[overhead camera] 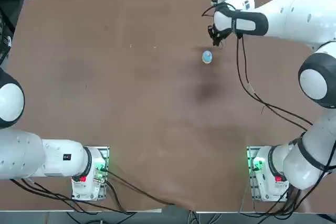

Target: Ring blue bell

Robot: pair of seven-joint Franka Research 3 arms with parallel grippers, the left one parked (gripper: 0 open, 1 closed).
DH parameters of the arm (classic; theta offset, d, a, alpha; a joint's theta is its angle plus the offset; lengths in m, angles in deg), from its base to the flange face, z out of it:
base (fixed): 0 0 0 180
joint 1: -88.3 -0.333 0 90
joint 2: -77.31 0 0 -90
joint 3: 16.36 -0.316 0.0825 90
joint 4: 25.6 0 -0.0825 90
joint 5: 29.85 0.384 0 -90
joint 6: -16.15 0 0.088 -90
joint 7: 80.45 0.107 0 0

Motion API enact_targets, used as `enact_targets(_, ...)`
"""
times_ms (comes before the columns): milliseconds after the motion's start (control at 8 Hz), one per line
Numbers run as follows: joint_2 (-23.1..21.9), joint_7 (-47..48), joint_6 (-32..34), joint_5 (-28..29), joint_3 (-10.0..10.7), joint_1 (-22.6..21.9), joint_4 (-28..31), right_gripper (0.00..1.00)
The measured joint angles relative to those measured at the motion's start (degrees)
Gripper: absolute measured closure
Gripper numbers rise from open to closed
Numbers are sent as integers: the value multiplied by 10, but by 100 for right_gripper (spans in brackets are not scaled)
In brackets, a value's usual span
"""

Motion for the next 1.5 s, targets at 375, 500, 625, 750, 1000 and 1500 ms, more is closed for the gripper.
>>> enact_targets(375,0,6,-38,0,0,-11,32,99)
enact_targets(500,1,6,-43,0,0,-12,34,99)
enact_targets(625,3,10,-49,0,0,-15,35,99)
enact_targets(750,8,17,-60,0,0,-19,36,99)
enact_targets(1000,22,23,-86,0,0,-24,36,99)
enact_targets(1500,40,25,-114,0,0,-28,36,99)
